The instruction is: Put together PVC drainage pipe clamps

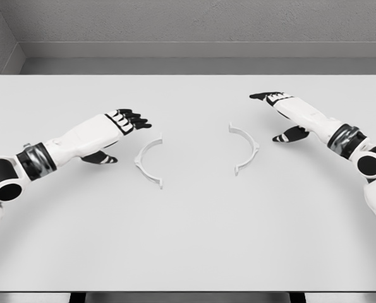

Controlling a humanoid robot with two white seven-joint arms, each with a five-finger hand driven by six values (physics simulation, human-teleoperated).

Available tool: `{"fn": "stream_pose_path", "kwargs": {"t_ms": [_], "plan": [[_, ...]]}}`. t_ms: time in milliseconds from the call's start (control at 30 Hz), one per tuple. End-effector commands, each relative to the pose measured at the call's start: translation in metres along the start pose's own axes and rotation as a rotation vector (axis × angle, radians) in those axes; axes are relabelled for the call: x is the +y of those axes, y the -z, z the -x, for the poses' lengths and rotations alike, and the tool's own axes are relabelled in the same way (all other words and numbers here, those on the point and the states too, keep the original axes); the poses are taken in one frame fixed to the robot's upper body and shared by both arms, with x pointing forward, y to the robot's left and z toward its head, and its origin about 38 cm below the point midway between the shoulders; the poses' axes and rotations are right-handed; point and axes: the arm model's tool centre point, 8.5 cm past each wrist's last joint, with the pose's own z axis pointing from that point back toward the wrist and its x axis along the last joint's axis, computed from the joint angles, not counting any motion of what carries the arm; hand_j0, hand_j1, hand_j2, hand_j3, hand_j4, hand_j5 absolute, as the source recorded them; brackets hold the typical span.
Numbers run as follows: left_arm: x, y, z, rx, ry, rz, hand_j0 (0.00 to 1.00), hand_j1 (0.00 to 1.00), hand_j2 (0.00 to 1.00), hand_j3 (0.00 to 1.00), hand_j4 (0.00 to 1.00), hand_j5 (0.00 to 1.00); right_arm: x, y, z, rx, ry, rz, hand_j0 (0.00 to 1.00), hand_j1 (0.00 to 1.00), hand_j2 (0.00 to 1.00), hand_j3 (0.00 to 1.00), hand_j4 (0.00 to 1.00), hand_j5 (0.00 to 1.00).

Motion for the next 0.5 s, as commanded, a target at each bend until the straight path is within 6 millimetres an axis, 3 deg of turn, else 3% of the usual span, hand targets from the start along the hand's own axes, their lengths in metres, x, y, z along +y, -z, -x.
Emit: {"fn": "stream_pose_path", "kwargs": {"t_ms": [0,467], "plan": [[-0.004,0.004,-0.002,-0.005,-0.012,0.011,1.0,1.0,1.0,1.0,1.0,1.0,0.002,0.002,-0.002,-0.008,0.004,-0.006,1.0,1.0,1.0,1.0,1.0,1.0],[-0.013,0.022,-0.003,-0.012,-0.044,0.034,1.0,1.0,1.0,1.0,1.0,1.0,0.012,0.003,-0.011,-0.03,-0.002,-0.023,1.0,1.0,1.0,1.0,1.0,1.0]]}}
